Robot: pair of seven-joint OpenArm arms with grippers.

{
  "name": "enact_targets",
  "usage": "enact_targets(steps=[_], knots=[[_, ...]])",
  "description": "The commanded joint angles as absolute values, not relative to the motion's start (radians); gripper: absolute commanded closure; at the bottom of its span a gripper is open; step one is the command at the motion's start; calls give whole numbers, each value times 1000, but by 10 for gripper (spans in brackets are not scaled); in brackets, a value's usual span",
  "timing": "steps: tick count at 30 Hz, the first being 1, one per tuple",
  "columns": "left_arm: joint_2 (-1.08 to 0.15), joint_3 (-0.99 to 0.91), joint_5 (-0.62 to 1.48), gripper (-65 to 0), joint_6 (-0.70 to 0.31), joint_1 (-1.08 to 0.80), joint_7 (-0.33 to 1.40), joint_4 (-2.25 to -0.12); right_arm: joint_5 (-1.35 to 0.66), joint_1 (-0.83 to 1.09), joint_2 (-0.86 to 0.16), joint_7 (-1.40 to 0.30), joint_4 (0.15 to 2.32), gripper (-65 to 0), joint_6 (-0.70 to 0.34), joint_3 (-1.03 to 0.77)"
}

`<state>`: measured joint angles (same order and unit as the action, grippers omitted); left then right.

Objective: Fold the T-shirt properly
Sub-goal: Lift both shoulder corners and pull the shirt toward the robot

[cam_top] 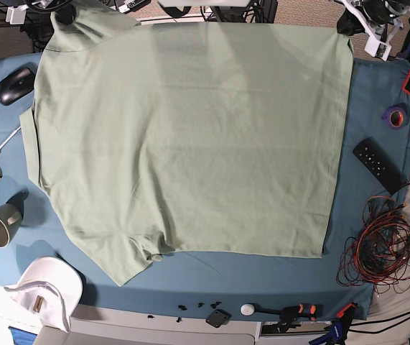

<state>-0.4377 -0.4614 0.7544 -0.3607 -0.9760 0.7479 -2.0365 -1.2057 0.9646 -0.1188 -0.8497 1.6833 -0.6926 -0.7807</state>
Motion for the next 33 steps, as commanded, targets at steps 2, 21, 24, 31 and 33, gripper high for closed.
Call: enact_targets(steps=[2,21,24,31,33], knots=[[-443,-471,764,0,-365,-1005,741,-2051,-1223,986,-130,-841,1694,0,-698,-796],[-415,-471,764,0,-368,-1076,741,-2052,-1242,1036,-130,-877,1694,0,-698,-796],[-413,-471,764,0,-369,-1088,743,-2052,-1242,1036,-130,-889,1694,0,-698,-796],[-413,-471,764,0,-369,-1085,726,-2052,-1242,1036,-130,-888,1694,0,-698,-796],[-413,-471,764,0,-368,-1079,725,-2052,-1262,1036,-130,-891,1694,0,-698,-796]])
